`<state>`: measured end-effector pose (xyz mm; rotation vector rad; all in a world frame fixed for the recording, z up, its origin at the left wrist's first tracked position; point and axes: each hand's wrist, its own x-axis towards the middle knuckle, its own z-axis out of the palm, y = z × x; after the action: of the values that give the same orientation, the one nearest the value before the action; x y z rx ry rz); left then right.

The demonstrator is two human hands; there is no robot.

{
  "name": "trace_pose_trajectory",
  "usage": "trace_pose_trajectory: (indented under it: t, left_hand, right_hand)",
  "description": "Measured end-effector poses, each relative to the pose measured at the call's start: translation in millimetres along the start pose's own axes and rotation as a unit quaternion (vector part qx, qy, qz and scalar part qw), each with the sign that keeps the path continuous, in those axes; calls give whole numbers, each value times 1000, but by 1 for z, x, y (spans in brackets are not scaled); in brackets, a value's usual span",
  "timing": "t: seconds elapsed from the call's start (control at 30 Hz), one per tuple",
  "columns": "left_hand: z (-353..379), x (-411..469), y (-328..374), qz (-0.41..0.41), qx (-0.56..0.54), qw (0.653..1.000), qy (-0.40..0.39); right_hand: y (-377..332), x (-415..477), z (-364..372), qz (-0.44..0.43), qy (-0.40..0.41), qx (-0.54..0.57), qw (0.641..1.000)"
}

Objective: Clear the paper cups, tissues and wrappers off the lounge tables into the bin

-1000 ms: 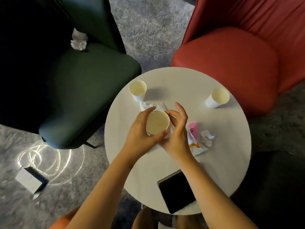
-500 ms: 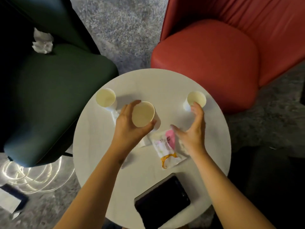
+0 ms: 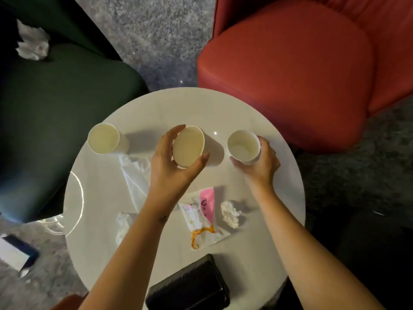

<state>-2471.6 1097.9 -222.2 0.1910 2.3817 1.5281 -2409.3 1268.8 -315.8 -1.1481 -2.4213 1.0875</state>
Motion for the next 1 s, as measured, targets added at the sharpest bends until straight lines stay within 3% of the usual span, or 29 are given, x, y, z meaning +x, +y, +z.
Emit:
trace_pose_trajectory:
  t: [0.23, 0.5, 0.63, 0.73, 1.0]
  left_hand:
    - [2, 3, 11, 32, 7, 999, -10]
    - [-18, -2, -10, 60, 60, 996, -18]
    - [-46, 0, -26, 69, 68, 995, 3]
    - [-84, 4, -41, 66, 83, 993, 42]
    - [-204, 24, -85, 42, 76, 989, 116]
  right_hand:
    - [-28, -26, 7, -155, -24, 26, 987]
    - [-74, -48, 33, -246, -15, 26, 969]
    - [-101, -65, 54, -248, -11, 36, 968]
    - [-120, -79, 76, -246, -62, 20, 967]
    - [-169, -98, 167, -153, -133, -14, 979]
